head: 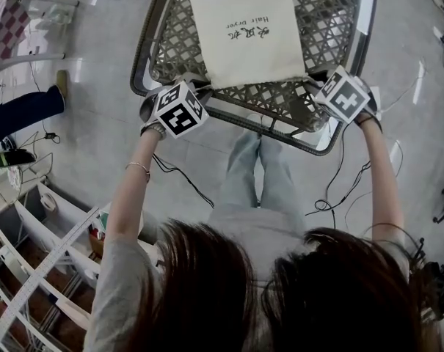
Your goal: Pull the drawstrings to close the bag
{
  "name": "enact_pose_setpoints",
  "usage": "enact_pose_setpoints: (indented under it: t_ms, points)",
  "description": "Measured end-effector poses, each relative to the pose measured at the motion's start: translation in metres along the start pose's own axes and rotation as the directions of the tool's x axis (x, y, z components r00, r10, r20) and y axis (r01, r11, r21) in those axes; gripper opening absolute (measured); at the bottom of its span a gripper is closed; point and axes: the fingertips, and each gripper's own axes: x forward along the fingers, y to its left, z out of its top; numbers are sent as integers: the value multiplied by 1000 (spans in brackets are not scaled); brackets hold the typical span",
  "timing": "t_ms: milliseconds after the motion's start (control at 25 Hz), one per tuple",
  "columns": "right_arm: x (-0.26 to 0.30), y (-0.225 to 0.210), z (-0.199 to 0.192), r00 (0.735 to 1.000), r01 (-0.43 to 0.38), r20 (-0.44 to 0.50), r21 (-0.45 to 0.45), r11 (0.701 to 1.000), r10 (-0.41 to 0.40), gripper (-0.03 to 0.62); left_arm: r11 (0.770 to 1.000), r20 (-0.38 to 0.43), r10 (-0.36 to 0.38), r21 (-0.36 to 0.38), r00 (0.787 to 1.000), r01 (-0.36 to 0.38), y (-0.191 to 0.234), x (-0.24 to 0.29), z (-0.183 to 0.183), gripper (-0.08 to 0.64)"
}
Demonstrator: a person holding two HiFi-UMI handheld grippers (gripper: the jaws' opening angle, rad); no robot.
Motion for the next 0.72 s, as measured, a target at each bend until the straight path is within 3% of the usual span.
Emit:
enact_pose_setpoints:
  t_ms: [720]
  points:
    - [2,-1,-1,998,41,-39,-68,997,-44,31,998,10,-18,-61,1000,19,-4,3,-1,29]
